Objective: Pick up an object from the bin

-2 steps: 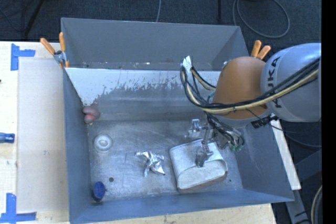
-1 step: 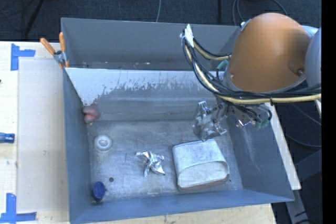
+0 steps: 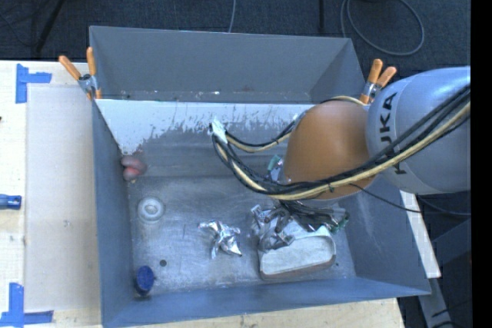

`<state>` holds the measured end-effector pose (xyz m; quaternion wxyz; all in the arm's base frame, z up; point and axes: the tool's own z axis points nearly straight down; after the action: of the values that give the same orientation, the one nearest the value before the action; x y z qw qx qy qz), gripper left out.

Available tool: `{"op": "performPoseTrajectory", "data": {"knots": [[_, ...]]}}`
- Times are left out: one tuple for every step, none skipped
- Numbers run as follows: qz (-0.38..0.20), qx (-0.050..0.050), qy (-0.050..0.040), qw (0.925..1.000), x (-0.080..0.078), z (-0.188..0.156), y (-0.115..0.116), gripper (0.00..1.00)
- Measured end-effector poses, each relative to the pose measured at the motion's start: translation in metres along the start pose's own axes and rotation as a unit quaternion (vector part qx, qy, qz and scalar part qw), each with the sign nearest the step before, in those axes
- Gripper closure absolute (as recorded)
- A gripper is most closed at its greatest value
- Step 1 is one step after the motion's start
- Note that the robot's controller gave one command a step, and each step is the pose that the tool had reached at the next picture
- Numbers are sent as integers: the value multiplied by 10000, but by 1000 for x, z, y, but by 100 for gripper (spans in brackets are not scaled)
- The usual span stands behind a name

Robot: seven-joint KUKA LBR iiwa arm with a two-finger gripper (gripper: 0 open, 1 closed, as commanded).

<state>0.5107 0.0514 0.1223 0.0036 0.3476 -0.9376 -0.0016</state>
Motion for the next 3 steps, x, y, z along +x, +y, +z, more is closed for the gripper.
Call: {"op": "performPoseTrajectory", "data": {"knots": [[217,17,-21,9998,8,8,-4,100],[211,32,-55,9998,6,6,-4,0],[-611,32,-16,9981,-22,50,2,0]]}}
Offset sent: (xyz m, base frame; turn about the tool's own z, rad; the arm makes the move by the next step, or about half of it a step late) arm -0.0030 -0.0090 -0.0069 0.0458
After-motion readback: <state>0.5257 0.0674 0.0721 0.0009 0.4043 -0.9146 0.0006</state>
